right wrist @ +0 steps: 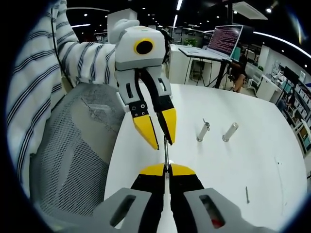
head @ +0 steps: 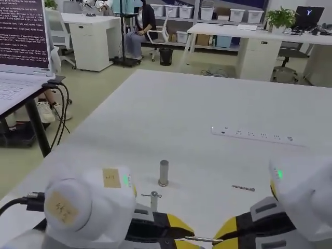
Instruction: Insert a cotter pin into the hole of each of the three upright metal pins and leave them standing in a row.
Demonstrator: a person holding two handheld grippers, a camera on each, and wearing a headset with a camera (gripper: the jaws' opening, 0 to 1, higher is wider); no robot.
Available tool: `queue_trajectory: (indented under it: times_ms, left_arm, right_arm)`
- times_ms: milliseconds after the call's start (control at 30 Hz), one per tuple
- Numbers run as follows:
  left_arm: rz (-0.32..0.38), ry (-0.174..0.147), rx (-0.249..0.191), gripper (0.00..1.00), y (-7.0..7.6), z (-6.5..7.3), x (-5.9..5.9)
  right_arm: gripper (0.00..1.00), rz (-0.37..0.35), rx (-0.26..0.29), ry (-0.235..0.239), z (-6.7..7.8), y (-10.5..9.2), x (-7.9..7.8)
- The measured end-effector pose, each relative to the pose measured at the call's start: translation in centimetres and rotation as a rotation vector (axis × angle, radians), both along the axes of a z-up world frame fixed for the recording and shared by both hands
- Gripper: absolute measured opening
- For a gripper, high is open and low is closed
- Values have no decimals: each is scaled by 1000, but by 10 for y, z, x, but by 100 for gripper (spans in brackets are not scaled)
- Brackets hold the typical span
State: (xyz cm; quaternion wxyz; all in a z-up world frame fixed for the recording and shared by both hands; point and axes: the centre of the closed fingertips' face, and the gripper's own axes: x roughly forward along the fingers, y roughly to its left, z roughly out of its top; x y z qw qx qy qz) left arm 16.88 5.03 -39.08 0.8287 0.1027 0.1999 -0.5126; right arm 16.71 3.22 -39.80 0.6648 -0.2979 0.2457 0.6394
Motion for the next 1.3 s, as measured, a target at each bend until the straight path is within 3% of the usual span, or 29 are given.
queue_trajectory:
  times_ms: [267,500,667,867,1000,1300]
  left_arm:
    - [-28,23,41,16,-7,-15,-2]
    - [-43,26,72,18,-12,-23,1]
    - [-44,31,69,19,-14,-24,3]
    - [-45,33,95,21,-13,-30,8]
    - [-60,36,124,21,-13,-35,8]
    - [-62,46,134,20,-14,-40,10]
  right_arm:
    - [0,-106,-31,1,-7,-25,12]
    - [0,-134,-66,12,-22,-39,7]
    - [0,-145,-91,15,-32,-44,5]
    - [0,-150,-117,17,-41,-45,3]
    - [0,-146,-119,22,-44,-43,2]
    - [0,-132,-123,17,-50,-37,4]
